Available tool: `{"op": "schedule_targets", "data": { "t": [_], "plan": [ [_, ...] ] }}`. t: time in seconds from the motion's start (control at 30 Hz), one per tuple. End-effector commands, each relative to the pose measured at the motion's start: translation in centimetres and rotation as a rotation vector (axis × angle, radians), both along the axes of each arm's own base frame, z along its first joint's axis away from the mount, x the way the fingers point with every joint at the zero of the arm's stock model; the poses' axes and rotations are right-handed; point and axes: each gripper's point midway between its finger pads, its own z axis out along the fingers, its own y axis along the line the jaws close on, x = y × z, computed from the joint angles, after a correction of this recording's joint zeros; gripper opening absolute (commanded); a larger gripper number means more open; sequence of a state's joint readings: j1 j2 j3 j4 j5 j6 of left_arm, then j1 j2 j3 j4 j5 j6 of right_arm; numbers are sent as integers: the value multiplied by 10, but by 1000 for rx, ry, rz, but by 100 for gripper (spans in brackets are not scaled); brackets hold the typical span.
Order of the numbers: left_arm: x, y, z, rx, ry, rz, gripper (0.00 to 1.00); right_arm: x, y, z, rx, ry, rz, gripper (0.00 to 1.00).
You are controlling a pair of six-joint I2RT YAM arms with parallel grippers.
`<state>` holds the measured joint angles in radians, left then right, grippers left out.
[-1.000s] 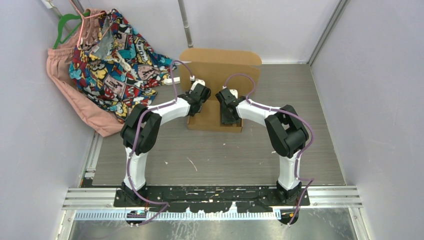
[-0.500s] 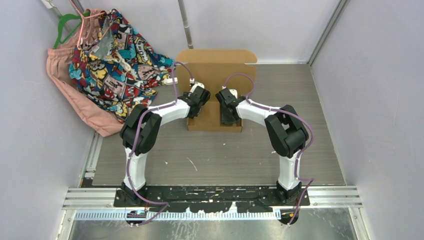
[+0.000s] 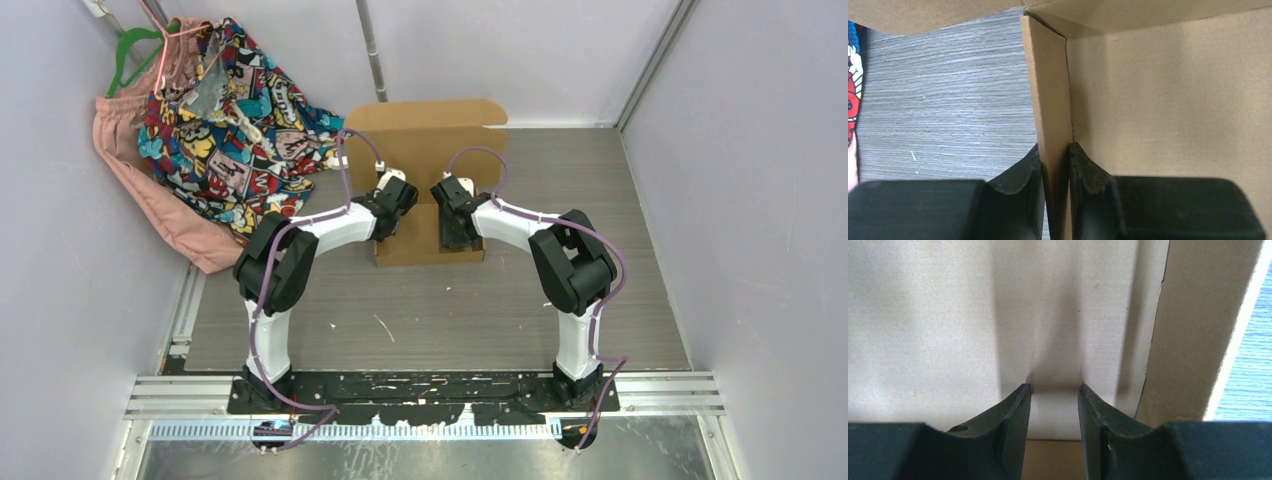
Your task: Fold the paper box
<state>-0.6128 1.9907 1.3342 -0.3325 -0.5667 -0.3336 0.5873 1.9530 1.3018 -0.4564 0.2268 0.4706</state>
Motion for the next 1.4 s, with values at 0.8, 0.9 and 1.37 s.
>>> {"op": "schedule_targets", "data": {
  "t": [0.8,0.9,1.37],
  "plan": [
    [-18,15,147,-157,-157,-49,71,-19,-2,120,175,-126,82,68],
    [-14,32,157,-228,-180,-16,71,-10,-19,148,252,-175,49,68],
    [18,79,172,-427,-238,50,100,59,-130,205,375,-375,-141,96]
  ]
}}
